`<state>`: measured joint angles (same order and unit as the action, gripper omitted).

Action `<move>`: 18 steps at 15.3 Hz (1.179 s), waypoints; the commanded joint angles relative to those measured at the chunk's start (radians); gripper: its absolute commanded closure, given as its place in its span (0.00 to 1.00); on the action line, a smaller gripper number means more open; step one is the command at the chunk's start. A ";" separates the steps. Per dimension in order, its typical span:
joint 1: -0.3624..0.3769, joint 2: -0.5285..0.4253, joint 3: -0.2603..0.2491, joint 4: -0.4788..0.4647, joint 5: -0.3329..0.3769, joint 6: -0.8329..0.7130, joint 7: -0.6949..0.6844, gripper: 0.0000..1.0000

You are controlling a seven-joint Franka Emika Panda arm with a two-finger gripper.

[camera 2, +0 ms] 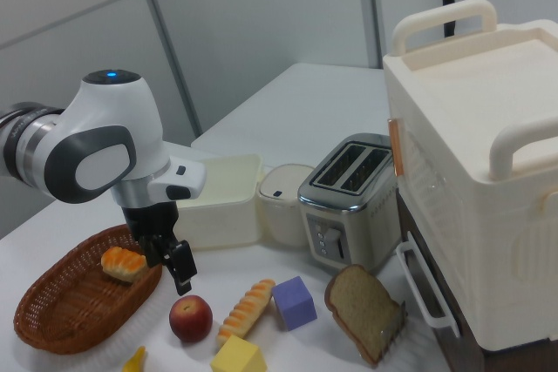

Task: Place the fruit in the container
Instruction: 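Move the gripper down toward the red apple beside the banana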

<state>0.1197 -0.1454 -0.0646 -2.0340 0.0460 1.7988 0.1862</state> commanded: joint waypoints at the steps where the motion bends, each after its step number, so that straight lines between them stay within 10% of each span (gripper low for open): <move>1: 0.023 -0.023 0.005 -0.060 0.005 0.071 0.019 0.00; 18: -0.022 0.038 0.141 -0.195 -0.003 0.412 0.217 0.00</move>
<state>0.0963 -0.1174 0.0684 -2.2058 0.0459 2.1506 0.3268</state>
